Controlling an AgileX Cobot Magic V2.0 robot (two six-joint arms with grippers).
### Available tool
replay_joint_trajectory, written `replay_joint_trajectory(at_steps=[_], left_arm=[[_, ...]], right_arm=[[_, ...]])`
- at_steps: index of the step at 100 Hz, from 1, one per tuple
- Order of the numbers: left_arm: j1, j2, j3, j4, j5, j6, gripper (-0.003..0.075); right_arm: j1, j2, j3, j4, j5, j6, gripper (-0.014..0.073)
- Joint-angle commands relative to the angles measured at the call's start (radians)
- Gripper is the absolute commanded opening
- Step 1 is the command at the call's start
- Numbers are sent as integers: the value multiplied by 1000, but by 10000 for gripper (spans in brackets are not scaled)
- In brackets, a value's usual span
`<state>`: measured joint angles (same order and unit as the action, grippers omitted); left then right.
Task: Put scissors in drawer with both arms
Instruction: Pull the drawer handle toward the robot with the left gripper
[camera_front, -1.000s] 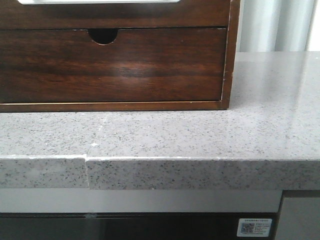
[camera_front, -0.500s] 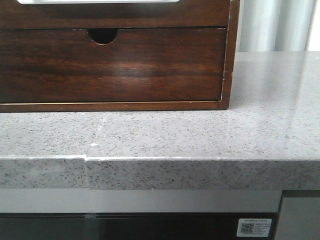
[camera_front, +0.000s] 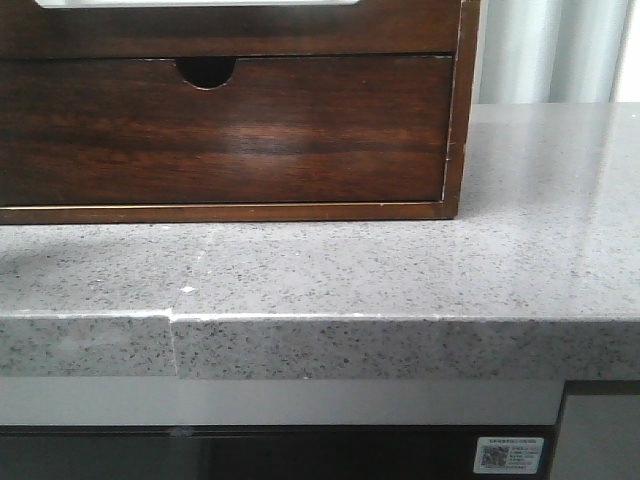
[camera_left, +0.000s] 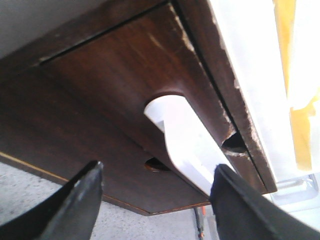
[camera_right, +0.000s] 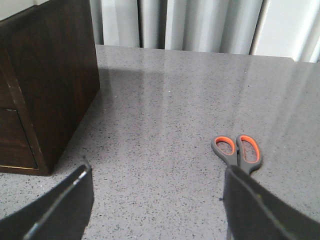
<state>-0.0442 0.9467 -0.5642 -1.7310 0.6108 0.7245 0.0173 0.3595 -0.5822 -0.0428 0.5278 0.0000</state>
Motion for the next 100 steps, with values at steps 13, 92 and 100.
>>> replay_joint_trajectory(at_steps=[13,92,100], left_arm=[[-4,119,-99,-105,161,72,437],[-32,336,-233,-137,334,123,255],[-32,336,-233,-135,336,123,195]], right_arm=[[-5,16,-32,-5,-77,0,487],[-5,16,-32,-5,-77,0,487],[-5,16,-32,-5,-77,0,487]])
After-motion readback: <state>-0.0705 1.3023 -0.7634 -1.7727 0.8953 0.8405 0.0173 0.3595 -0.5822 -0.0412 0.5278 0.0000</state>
